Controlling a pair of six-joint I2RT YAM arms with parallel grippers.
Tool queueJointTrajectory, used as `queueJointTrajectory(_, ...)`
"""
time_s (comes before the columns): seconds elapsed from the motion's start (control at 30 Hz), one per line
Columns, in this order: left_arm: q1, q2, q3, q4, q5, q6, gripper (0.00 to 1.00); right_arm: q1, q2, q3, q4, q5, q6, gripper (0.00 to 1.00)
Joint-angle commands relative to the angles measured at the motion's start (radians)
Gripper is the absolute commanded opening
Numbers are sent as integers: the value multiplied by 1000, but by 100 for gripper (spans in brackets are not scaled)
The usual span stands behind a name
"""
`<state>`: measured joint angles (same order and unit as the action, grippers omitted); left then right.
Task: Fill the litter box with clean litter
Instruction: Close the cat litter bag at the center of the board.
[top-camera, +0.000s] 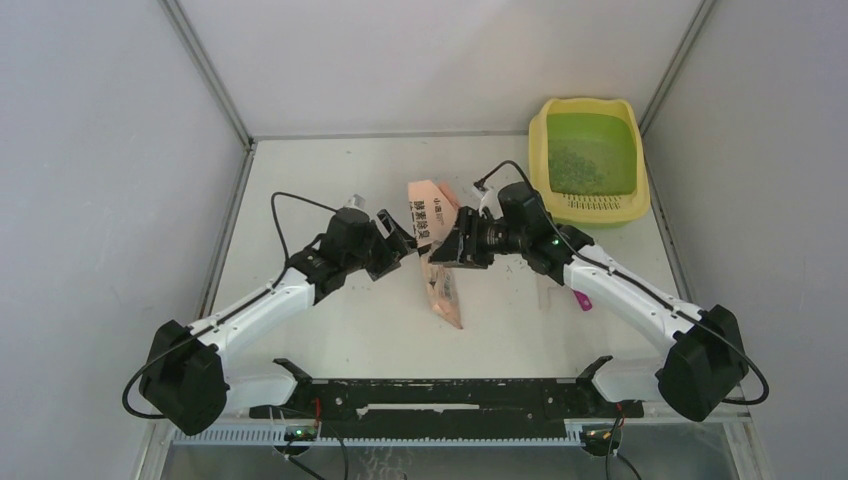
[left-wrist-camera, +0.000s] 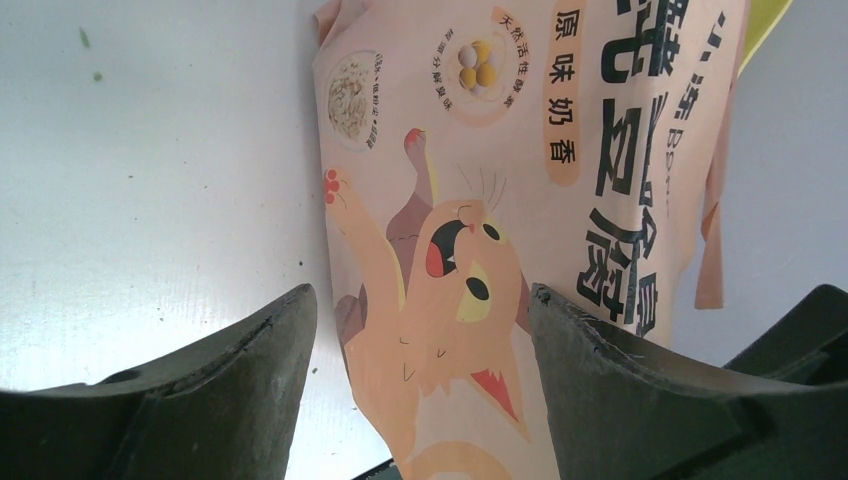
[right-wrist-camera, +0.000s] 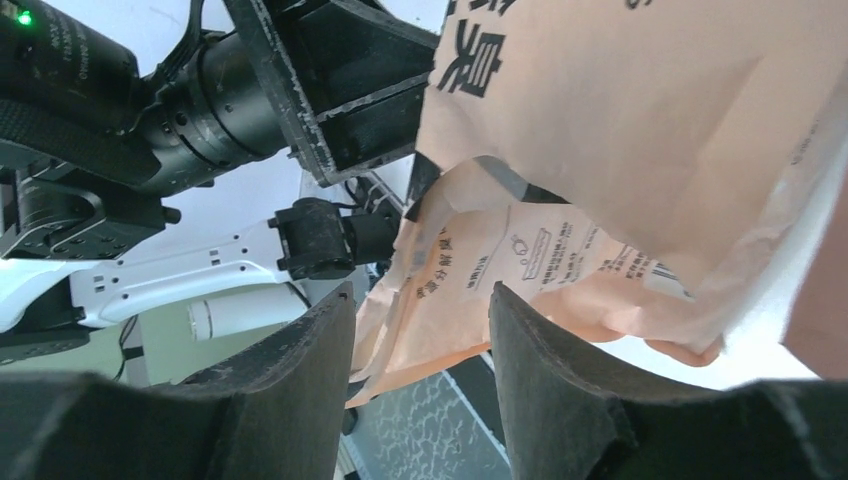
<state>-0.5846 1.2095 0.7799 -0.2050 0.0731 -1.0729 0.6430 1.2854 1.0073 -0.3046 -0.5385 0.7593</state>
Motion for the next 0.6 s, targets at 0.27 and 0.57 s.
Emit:
queueJointTrajectory(0.27,-9,-24,17,28,-10,4,81,113,-65,21,-64,57,-1,49)
queueJointTrajectory(0.57,-14,-13,18,32,-10,0,81,247,-57,149,-276,326,-97,53)
